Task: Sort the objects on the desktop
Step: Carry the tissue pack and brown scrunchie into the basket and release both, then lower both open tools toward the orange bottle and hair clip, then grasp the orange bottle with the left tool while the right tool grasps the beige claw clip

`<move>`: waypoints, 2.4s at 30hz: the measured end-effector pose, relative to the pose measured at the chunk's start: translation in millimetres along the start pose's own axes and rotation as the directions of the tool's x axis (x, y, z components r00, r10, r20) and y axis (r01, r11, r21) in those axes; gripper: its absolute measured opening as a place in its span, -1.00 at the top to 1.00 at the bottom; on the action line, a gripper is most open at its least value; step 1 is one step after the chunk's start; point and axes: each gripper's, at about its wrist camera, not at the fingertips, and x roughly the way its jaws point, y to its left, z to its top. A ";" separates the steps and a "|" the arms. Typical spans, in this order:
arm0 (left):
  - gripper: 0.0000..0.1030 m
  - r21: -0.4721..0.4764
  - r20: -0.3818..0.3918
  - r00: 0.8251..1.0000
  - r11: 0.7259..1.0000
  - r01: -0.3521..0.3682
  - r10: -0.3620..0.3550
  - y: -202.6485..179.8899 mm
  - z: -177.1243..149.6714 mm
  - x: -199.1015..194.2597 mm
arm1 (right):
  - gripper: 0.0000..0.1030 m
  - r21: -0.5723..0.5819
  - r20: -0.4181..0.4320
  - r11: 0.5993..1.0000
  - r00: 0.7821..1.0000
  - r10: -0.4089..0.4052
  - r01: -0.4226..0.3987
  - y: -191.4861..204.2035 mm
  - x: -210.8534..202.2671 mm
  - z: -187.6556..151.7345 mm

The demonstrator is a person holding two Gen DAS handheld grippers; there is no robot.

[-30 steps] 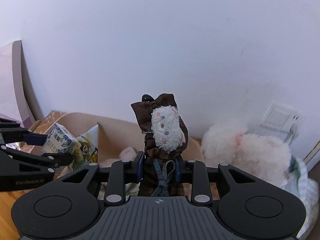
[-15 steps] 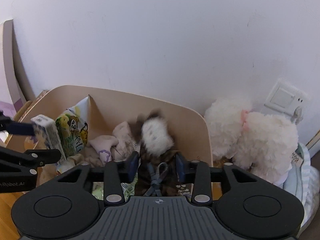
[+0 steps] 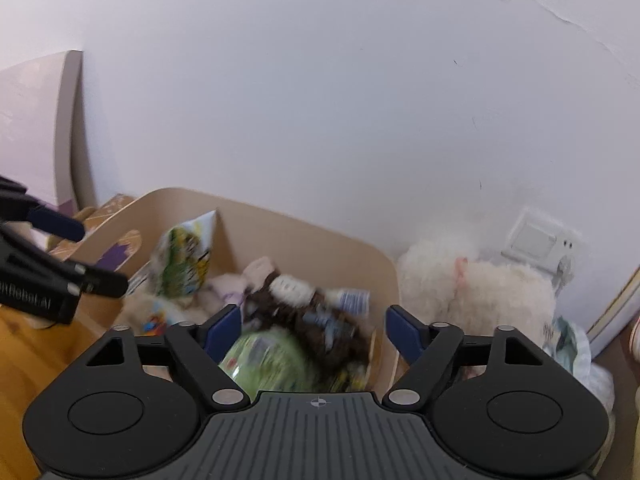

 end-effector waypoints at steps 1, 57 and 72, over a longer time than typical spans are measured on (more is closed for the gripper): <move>-0.43 0.004 0.005 1.000 1.000 0.022 -0.022 -0.4 -2.8 -5.6 | -0.71 0.006 0.001 1.000 1.000 0.007 -0.007 1.3 -5.5 -5.7; -0.41 0.262 -0.176 0.928 0.893 0.366 -0.328 -91.1 -96.2 41.4 | -0.14 0.012 -0.294 0.984 0.939 0.176 -0.181 43.9 13.6 -140.2; 0.19 0.306 -0.256 0.907 0.862 0.404 -0.335 -106.3 -107.0 50.1 | 0.43 -0.022 -0.305 0.969 0.925 0.229 -0.247 46.2 11.2 -138.8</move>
